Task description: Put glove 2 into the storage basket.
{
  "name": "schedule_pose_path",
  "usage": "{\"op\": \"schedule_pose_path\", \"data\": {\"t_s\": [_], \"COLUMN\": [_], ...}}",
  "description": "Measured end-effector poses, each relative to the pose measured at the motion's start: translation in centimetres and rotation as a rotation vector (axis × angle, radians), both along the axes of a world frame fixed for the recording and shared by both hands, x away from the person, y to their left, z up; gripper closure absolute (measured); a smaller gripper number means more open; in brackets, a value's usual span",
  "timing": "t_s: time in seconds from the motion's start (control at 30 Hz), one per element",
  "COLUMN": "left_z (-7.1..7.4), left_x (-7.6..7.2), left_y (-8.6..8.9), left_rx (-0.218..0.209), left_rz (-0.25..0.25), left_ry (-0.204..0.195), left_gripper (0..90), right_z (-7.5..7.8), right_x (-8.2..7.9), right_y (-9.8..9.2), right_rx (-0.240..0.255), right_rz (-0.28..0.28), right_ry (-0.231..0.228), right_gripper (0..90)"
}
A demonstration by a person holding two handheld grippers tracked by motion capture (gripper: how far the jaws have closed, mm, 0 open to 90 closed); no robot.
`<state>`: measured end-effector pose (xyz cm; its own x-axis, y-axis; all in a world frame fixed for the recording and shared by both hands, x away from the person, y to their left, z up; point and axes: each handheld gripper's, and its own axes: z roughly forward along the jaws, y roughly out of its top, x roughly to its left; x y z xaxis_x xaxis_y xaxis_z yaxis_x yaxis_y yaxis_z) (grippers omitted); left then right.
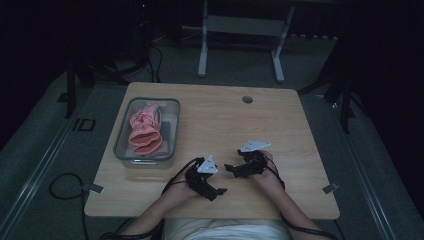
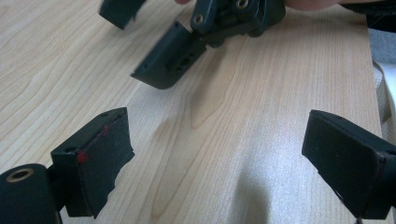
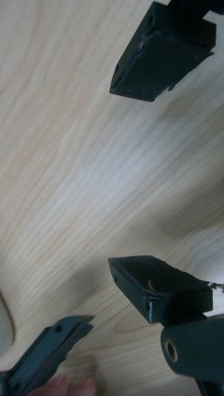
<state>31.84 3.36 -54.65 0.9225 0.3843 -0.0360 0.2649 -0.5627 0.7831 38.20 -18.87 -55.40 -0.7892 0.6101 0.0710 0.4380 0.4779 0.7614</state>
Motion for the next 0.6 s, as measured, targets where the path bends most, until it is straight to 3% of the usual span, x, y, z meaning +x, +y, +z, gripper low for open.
{"op": "schedule_pose_path", "data": {"t_s": [0.17, 0.27, 0.4, 0.6], "left_z": [-0.58, -0.43, -0.38, -0.49], "left_x": [-0.27, -0.37, -0.23, -0.2], "left_y": [-0.13, -0.18, -0.04, 0.02], "left_rx": [0.048, 0.046, 0.028, 0.037], "left_rz": [-0.01, -0.011, -0.001, -0.006], "left_ry": [-0.011, -0.023, -0.01, -0.006], "left_gripper": [7.8, 7.8, 7.8, 7.8], "right_z": [-0.23, -0.13, -0.26, -0.36], "right_x": [-0.23, -0.24, -0.21, -0.21], "right_y": [-0.18, -0.2, -0.23, -0.17], "right_rx": [0.0, 0.009, 0.007, -0.001], "right_rz": [-0.001, -0.004, -0.004, -0.002], "right_ry": [-0.006, -0.008, -0.008, -0.012], "right_gripper": [14.5, 14.4, 14.4, 14.5]}}
